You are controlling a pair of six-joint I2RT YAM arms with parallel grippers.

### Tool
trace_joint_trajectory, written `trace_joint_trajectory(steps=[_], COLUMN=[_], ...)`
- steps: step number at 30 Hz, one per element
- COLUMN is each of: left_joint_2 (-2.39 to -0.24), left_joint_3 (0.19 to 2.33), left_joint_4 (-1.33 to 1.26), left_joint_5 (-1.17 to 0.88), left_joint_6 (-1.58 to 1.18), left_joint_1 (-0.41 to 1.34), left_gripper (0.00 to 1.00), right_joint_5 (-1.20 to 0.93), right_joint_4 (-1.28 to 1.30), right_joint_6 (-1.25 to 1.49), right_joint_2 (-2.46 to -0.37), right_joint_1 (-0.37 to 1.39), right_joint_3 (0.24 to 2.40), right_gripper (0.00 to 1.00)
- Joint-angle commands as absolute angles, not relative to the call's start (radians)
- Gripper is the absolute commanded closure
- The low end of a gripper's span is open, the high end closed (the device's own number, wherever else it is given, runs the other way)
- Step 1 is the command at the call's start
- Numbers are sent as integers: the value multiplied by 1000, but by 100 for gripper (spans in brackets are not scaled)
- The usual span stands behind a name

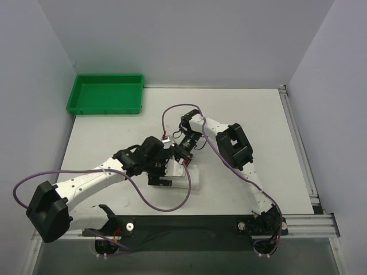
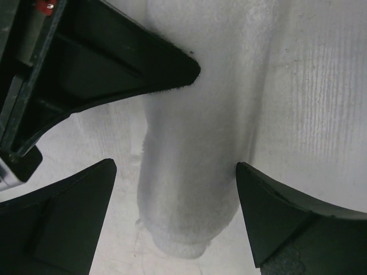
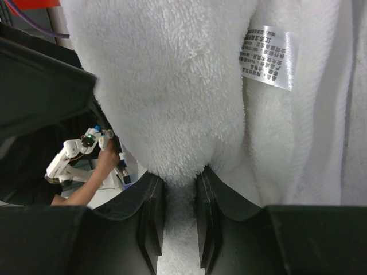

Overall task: Roll the towels
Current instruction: Roll the towel

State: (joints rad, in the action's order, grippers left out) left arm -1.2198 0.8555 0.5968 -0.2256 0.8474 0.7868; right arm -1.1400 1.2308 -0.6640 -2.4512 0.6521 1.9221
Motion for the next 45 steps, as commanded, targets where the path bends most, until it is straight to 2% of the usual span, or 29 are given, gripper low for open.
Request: trace_joint_trajectory(steps=[1, 4, 7, 8, 9, 11, 12, 14, 15, 16, 18, 19, 20, 23, 24, 26, 27, 34, 41, 45], left_joint_2=[-1268, -1307, -1339, -1348, -1359, -1390, -1399, -1408, -1407, -1399, -1402, -1417, -1428, -1471, -1480, -1514, -1529, -1686, -1801, -1851], left_joint_3=[832, 805, 805, 807, 811, 822, 827, 822, 812, 810, 813, 828, 839, 871, 879, 912, 929, 1040, 1143, 1184], left_joint_4=[463, 433, 468, 483, 517, 555, 599, 627, 641, 641, 667, 681, 693, 733, 733, 745, 753, 799, 839, 859], left_joint_5=[-176, -187, -207, -215, -218, -233, -244, -273, -282, -300, -322, -349, -365, -405, -413, -440, -452, -567, -652, -678], left_joint_6=[902, 908, 888, 878, 868, 819, 802, 743, 729, 706, 687, 680, 675, 673, 672, 667, 667, 664, 657, 647], left_joint_1=[814, 824, 828, 828, 828, 819, 815, 799, 770, 756, 701, 680, 664, 621, 611, 586, 578, 502, 439, 423], left_gripper=[3, 3, 9, 13, 26, 37, 45, 50, 52, 59, 66, 69, 71, 72, 73, 73, 73, 73, 73, 74], right_joint_5=[-946, -939, -930, -927, -923, -928, -931, -931, -931, -934, -933, -928, -928, -957, -968, -995, -1008, -1074, -1055, -1013], right_joint_4=[1203, 1203, 1201, 1201, 1201, 1198, 1193, 1190, 1189, 1177, 1132, 1112, 1098, 1048, 1031, 1008, 982, 835, 579, 441], right_joint_6=[-686, -687, -678, -675, -663, -641, -611, -569, -552, -508, -454, -393, -364, -261, -246, -201, -192, -158, -35, 0], right_joint_2=[-2523, -2526, -2522, -2520, -2519, -2520, -2519, -2517, -2514, -2496, -2471, -2441, -2424, -2359, -2343, -2277, -2249, -1982, -1885, -1873], right_joint_1=[646, 643, 635, 627, 623, 608, 594, 581, 565, 557, 537, 511, 497, 424, 401, 339, 321, 256, 316, 374], right_joint_3=[1917, 1928, 1940, 1947, 1963, 1986, 2002, 2052, 2068, 2086, 2092, 2092, 2097, 2095, 2088, 2025, 1993, 1651, 1413, 1350], right_gripper=[100, 100, 100, 100, 100, 98, 94, 88, 77, 72, 61, 60, 59, 49, 40, 38, 26, 17, 16, 16])
